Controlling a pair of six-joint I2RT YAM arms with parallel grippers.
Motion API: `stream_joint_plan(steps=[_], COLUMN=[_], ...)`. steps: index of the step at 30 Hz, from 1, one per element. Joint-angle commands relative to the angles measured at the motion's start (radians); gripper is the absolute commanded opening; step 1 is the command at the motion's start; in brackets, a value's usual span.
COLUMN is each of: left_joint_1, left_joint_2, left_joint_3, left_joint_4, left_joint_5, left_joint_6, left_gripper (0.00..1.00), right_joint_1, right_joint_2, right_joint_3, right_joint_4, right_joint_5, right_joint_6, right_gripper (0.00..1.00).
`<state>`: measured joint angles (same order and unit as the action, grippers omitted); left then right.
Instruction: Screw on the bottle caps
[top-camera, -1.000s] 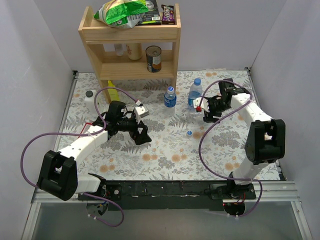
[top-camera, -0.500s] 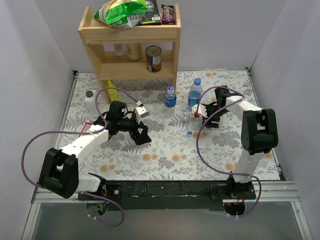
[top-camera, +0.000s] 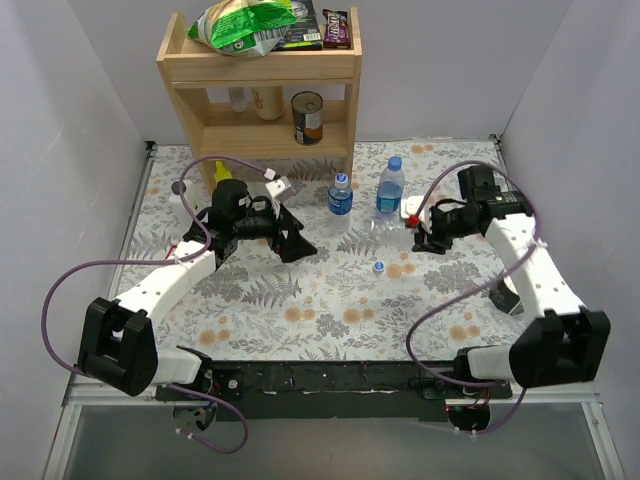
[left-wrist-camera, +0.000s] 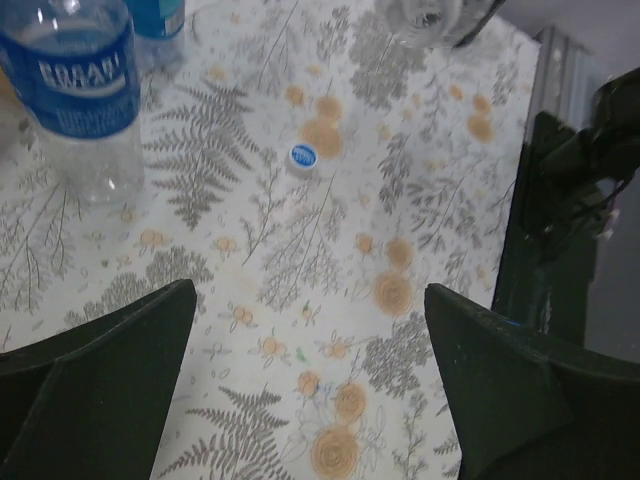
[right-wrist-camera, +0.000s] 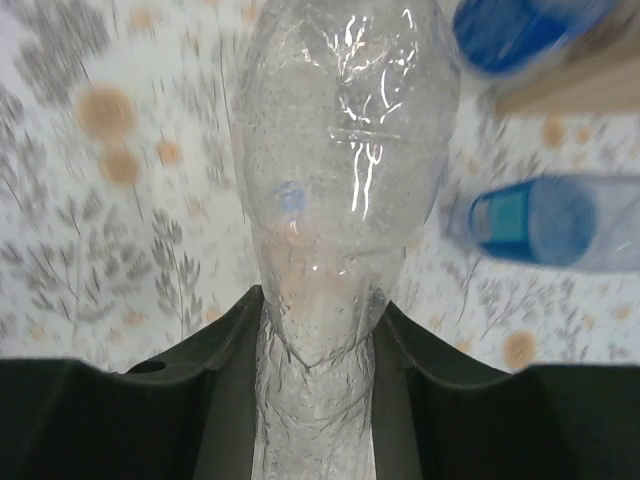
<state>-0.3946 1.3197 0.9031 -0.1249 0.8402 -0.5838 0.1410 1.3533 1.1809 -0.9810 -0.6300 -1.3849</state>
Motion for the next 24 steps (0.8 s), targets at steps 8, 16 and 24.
stream_joint_plan(steps=[8,16,24], left_joint_1=[-0.020,-0.041,-0.069], left_joint_2=[0.118,0.187,0.225], left_joint_3=[0.393,0.459,0.476], left_joint_4=[0.375,0.450,0.524], left_joint_5=[0.083,0.129,0.138], left_joint_6=[-0.556,-0.665,-0.717], left_gripper=[0.98,0.95,0.75], right_joint_1=[0.177,0.201,0.259], right_joint_2=[-0.007,0.047,0.047], right_joint_3=[0.258,0.315,0.298], right_joint_4=[0.513,0.604,0.593], right_joint_5=[-0.401,-0.413,-0.382], right_joint_6=[1.061,1.152,1.140], right_gripper=[0.42,0.42,0.42])
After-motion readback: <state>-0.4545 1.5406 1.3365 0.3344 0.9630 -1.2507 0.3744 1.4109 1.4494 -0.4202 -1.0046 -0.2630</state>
